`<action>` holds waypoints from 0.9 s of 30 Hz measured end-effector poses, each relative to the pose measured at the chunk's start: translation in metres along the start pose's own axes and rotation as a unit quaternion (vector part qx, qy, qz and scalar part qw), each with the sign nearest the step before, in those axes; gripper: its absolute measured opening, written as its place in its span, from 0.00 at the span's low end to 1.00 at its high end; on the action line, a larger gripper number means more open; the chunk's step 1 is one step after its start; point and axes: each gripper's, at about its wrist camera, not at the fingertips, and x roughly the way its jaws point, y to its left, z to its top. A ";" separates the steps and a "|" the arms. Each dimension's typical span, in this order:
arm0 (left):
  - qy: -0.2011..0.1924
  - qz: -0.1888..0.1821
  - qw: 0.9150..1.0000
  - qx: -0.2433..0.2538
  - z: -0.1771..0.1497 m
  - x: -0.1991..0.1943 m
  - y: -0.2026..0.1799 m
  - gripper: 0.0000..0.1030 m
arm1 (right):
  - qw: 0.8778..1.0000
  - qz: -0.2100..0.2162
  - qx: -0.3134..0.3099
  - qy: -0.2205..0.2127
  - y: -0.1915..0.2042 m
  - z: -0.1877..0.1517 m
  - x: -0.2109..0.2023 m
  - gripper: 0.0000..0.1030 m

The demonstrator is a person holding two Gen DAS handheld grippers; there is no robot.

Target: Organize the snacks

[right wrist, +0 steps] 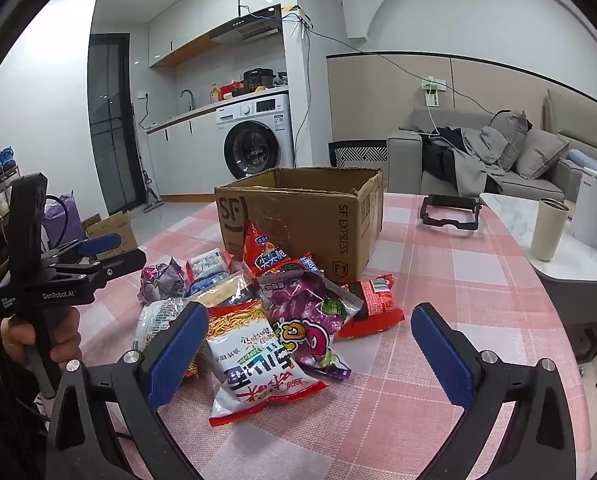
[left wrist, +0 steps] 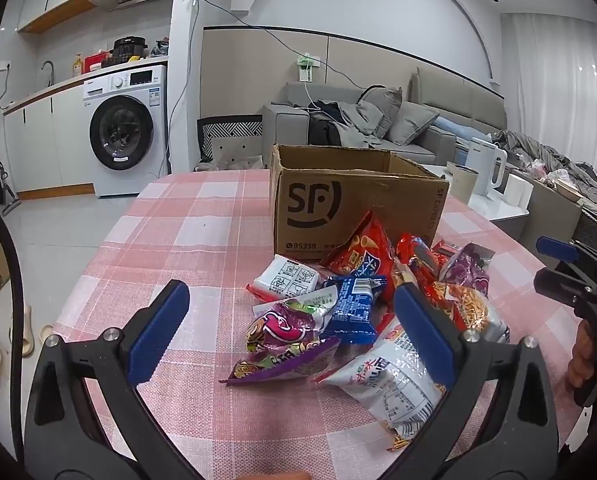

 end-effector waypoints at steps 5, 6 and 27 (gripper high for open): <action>0.000 0.000 1.000 0.000 0.000 0.000 0.000 0.99 | 1.000 0.004 -0.002 -0.001 0.000 -0.001 0.001 1.00; 0.001 0.000 1.000 0.000 0.000 0.000 0.000 0.99 | 1.000 0.003 -0.003 -0.001 0.001 -0.001 0.001 1.00; 0.003 0.000 1.000 -0.001 0.001 0.001 0.001 0.99 | 1.000 0.003 -0.005 0.002 0.001 -0.002 0.002 1.00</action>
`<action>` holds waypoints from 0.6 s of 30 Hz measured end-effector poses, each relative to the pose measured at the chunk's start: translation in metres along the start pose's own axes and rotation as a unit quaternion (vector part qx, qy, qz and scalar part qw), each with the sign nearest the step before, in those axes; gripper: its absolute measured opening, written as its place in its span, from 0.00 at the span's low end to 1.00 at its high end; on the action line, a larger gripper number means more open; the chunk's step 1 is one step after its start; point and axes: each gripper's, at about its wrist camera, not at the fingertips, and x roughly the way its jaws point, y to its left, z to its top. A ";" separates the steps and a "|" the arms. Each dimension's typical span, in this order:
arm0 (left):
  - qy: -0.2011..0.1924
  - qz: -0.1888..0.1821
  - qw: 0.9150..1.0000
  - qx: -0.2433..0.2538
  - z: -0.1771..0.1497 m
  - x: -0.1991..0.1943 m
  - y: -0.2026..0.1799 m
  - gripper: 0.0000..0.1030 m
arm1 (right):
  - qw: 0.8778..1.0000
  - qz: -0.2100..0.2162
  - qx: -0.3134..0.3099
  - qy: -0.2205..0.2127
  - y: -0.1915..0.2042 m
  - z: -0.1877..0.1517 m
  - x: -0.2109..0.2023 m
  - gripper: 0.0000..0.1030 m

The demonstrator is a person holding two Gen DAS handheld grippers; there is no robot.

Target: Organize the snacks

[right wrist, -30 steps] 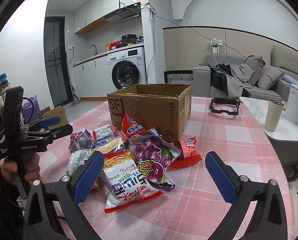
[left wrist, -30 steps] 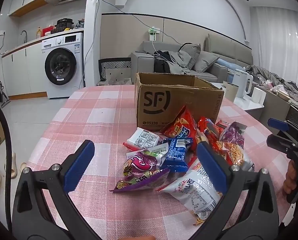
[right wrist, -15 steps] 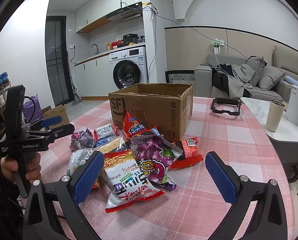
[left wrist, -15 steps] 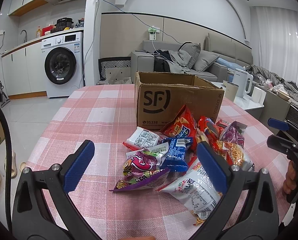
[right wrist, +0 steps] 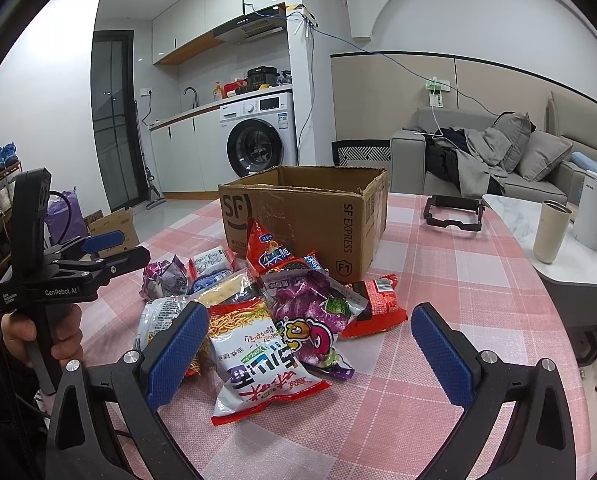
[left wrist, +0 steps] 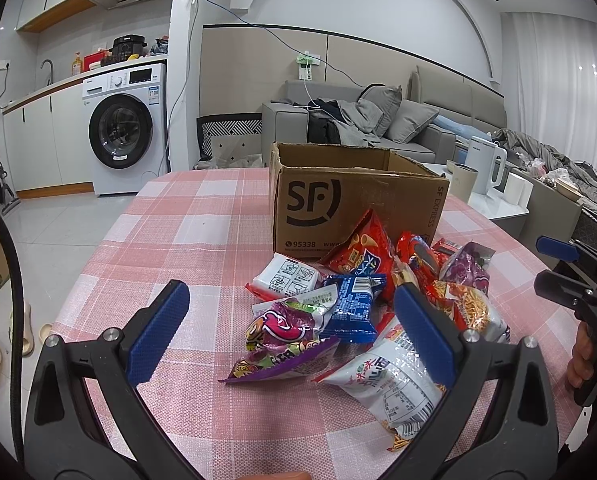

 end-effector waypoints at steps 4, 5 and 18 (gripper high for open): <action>0.000 0.000 1.000 0.000 0.000 0.000 0.000 0.99 | 1.000 0.000 0.000 0.001 0.000 0.000 0.000 1.00; 0.000 0.000 1.000 0.000 0.000 0.000 0.000 0.99 | 1.000 0.000 0.000 0.001 0.000 0.000 0.001 1.00; 0.001 0.000 1.000 0.000 0.001 0.000 0.000 0.99 | 1.000 0.000 0.000 0.001 0.000 0.000 0.001 1.00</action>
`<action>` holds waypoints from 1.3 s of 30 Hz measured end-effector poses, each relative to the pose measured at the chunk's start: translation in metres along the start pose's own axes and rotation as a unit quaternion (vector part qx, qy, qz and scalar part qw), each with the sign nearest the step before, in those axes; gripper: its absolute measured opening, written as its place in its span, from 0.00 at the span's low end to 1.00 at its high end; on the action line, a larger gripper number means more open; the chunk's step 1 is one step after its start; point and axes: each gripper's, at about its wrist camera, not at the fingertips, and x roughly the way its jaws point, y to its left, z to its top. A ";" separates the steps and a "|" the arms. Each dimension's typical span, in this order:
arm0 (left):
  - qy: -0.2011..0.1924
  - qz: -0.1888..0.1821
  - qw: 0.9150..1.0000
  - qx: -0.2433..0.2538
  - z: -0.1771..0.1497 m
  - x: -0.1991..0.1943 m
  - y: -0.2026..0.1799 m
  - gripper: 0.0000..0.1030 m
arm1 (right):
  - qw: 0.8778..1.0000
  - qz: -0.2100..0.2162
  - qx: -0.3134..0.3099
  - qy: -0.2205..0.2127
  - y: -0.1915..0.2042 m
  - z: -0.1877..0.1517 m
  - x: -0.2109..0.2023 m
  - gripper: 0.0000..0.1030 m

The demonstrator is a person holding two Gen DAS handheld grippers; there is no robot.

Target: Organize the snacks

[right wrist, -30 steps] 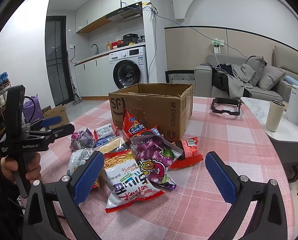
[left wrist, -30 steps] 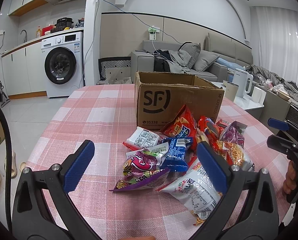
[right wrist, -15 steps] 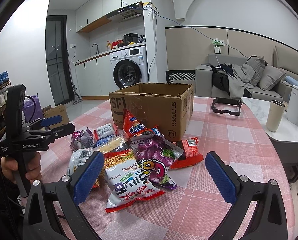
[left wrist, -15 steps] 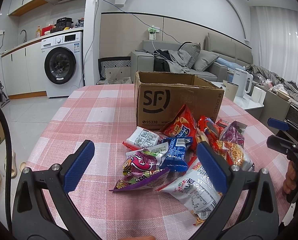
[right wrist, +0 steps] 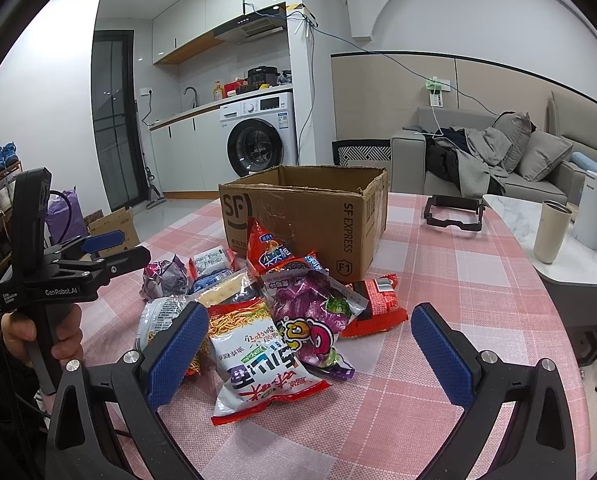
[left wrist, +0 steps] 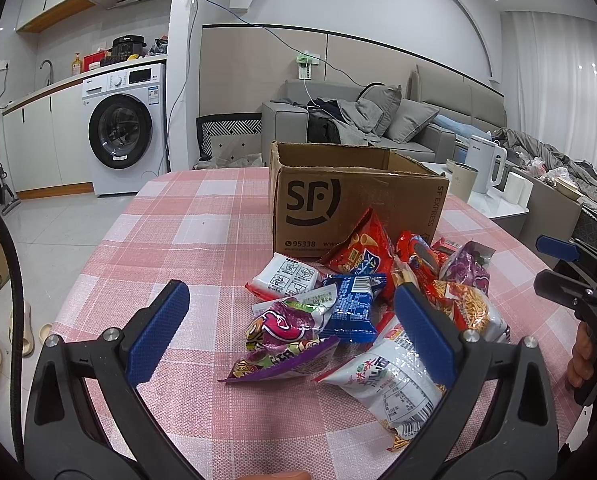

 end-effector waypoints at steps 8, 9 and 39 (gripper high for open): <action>0.001 -0.001 1.000 -0.001 -0.001 0.001 -0.002 0.99 | 1.000 0.000 -0.005 0.000 0.003 -0.001 0.000 1.00; 0.002 -0.001 1.000 -0.001 -0.001 0.003 -0.002 0.99 | 1.000 0.000 -0.005 0.001 0.003 0.000 0.000 1.00; 0.065 -0.085 0.992 0.070 -0.011 0.004 -0.041 0.99 | 0.989 0.076 -0.005 0.123 0.008 -0.006 0.033 1.00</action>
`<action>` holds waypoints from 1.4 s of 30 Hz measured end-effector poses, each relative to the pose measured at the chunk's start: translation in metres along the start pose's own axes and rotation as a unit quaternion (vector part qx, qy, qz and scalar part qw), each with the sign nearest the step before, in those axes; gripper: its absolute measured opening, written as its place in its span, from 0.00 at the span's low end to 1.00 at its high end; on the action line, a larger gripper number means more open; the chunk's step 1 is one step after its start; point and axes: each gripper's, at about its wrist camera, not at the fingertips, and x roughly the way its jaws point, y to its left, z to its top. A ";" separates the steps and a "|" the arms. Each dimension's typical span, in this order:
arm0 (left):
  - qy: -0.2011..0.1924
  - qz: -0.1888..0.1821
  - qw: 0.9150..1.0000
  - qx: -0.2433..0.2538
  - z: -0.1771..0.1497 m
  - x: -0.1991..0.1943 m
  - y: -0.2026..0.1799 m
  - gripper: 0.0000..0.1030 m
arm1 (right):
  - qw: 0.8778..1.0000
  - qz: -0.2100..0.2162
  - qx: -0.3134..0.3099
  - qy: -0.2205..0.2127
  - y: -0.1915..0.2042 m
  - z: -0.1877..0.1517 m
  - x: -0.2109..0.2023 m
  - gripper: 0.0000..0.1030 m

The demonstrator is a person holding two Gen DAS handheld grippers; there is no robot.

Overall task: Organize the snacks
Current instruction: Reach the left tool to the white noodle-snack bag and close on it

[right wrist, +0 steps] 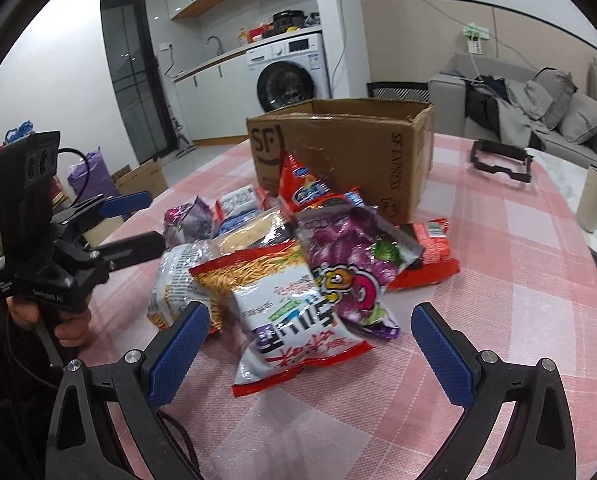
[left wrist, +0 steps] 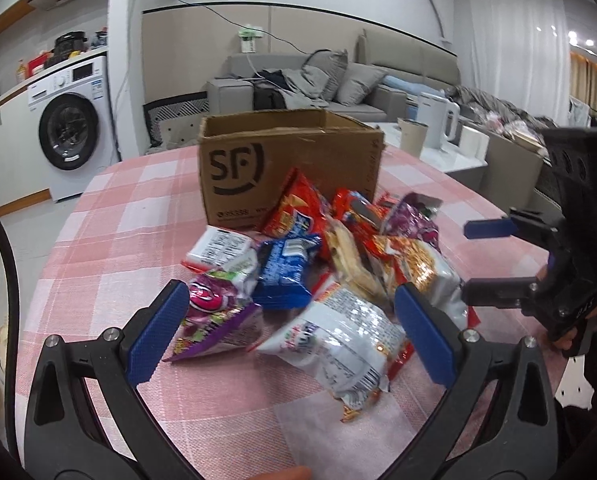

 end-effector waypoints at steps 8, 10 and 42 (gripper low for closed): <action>0.050 -0.021 0.998 0.026 -0.006 0.018 -0.010 0.97 | 0.999 0.025 -0.014 0.031 0.010 0.003 0.021 0.97; 0.054 -0.026 0.998 0.030 -0.006 0.020 -0.011 0.97 | 0.999 0.032 -0.008 0.034 0.008 0.004 0.024 0.97; 0.113 -0.081 0.988 0.069 -0.005 0.044 -0.025 0.97 | 0.995 0.081 0.032 0.052 0.003 0.001 0.032 0.45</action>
